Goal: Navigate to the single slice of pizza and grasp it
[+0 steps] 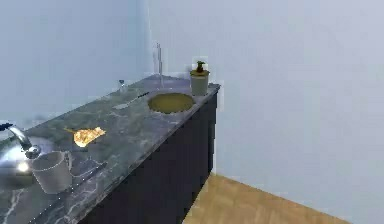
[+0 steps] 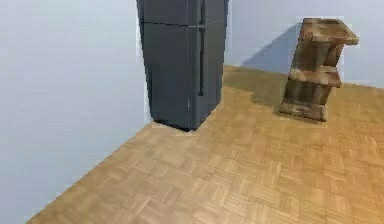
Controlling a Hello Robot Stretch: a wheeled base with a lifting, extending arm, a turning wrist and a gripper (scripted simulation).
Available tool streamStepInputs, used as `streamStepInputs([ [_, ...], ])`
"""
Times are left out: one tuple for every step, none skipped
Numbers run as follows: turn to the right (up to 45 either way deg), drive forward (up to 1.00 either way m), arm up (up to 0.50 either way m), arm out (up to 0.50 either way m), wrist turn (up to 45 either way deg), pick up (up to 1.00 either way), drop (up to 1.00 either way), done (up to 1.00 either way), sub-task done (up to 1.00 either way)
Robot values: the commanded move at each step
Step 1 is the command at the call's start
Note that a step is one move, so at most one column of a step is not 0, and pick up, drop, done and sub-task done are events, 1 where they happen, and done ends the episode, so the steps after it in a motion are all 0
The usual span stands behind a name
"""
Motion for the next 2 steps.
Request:
streamStepInputs([
  [-45.0, 0.00, 0.00, 0.00, 0.0, 0.00, 0.00, 0.00, 0.00],
  [-45.0, 0.00, 0.00, 0.00, 0.0, 0.00, 0.00, 0.00, 0.00],
])
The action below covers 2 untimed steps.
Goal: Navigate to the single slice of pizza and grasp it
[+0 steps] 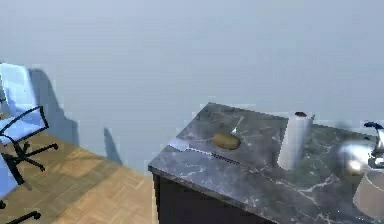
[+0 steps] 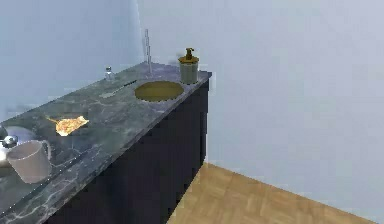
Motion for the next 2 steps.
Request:
streamStepInputs([
  [-27.0, 0.00, 0.00, 0.00, 0.0, 0.00, 0.00, 0.00, 0.00],
  [0.0, 0.00, 0.50, 0.00, 0.0, 0.00, 0.00, 0.00, 0.00],
])
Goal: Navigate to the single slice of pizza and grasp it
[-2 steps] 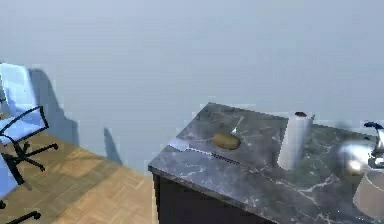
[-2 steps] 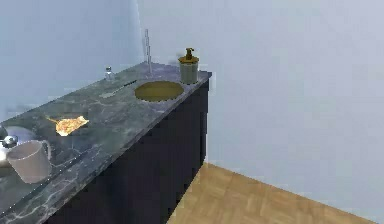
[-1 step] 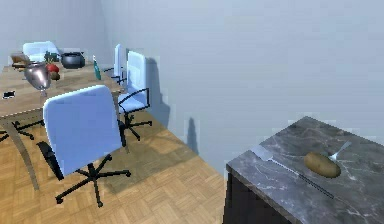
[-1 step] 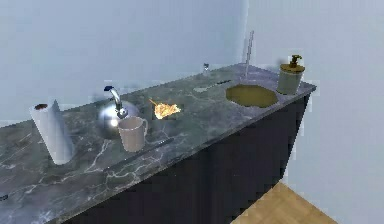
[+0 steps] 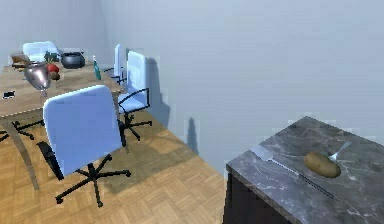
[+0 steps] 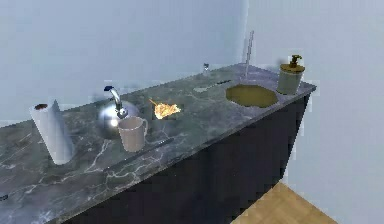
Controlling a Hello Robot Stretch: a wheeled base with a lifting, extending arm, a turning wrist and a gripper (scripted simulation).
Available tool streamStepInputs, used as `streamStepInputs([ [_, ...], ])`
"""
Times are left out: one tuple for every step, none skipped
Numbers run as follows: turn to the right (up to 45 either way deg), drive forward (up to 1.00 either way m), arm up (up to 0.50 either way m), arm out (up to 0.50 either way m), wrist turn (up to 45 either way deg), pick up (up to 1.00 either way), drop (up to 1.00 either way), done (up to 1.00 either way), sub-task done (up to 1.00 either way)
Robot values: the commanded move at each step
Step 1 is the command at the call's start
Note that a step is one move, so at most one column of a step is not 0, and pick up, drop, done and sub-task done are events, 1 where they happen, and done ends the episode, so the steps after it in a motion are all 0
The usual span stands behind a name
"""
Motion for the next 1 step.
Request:
streamStepInputs([
  [0.0, 0.00, 0.38, 0.00, 0.0, 0.00, 0.00, 0.00, 0.00],
])
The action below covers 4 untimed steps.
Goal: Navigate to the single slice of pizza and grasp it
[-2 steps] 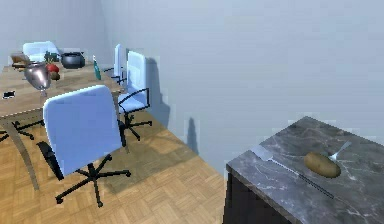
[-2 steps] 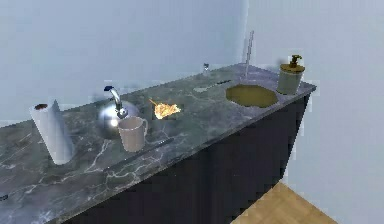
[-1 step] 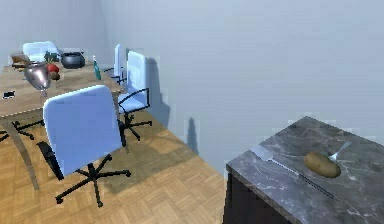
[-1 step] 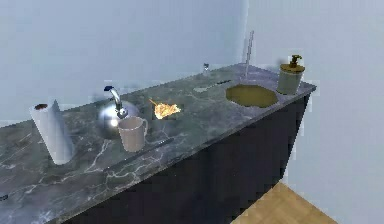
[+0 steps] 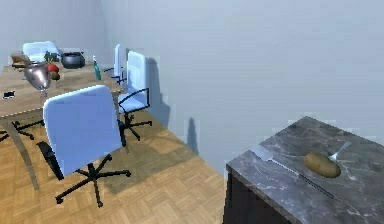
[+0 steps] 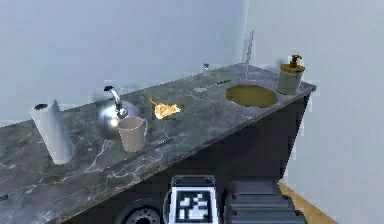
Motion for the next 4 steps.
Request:
streamStepInputs([
  [0.0, 0.00, 0.00, 0.50, 0.0, 0.00, 0.00, 0.00, 0.00],
  [0.0, 0.00, 0.00, 0.00, 45.0, 0.00, 0.00, 0.00, 0.00],
  [0.0, 0.00, 0.00, 0.00, 45.0, 0.00, 0.00, 0.00, 0.00],
  [0.0, 0.00, 0.00, 0.00, 45.0, 0.00, 0.00, 0.00, 0.00],
])
